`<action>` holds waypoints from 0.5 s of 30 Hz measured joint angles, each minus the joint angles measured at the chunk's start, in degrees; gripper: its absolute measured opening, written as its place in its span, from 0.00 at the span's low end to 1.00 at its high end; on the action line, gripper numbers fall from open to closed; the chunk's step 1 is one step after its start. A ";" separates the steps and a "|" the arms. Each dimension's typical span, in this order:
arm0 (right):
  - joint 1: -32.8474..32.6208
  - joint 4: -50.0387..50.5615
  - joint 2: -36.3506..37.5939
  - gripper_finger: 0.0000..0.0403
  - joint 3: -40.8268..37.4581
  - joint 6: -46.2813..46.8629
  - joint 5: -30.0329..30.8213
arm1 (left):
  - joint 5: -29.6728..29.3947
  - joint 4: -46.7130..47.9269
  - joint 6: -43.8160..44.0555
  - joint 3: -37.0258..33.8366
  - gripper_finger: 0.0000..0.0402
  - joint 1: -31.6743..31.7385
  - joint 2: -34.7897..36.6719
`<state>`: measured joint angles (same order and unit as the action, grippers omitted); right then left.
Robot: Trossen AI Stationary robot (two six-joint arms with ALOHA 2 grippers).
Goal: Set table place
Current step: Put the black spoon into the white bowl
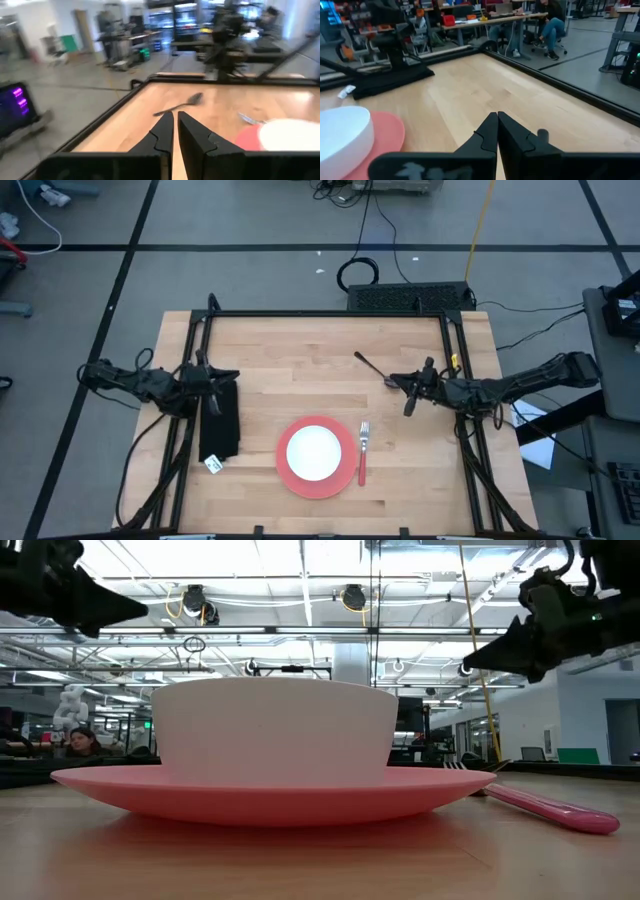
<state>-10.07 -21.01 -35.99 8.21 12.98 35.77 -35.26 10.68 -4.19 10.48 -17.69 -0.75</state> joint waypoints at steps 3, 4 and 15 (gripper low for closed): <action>-0.02 0.07 -0.07 0.00 0.00 -0.33 -0.02 | -2.28 1.08 1.54 0.00 0.08 0.04 -0.12; -0.02 -0.05 -0.01 0.00 0.00 -0.37 0.00 | -2.26 0.91 1.39 0.00 0.08 0.04 -0.49; 0.25 0.87 -0.58 0.00 0.06 -0.40 -3.86 | -3.01 -0.61 -0.50 0.00 0.08 0.04 -6.83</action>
<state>-9.81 -20.14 -36.56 8.27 12.58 31.91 -38.27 10.07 -4.69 10.48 -17.65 -7.59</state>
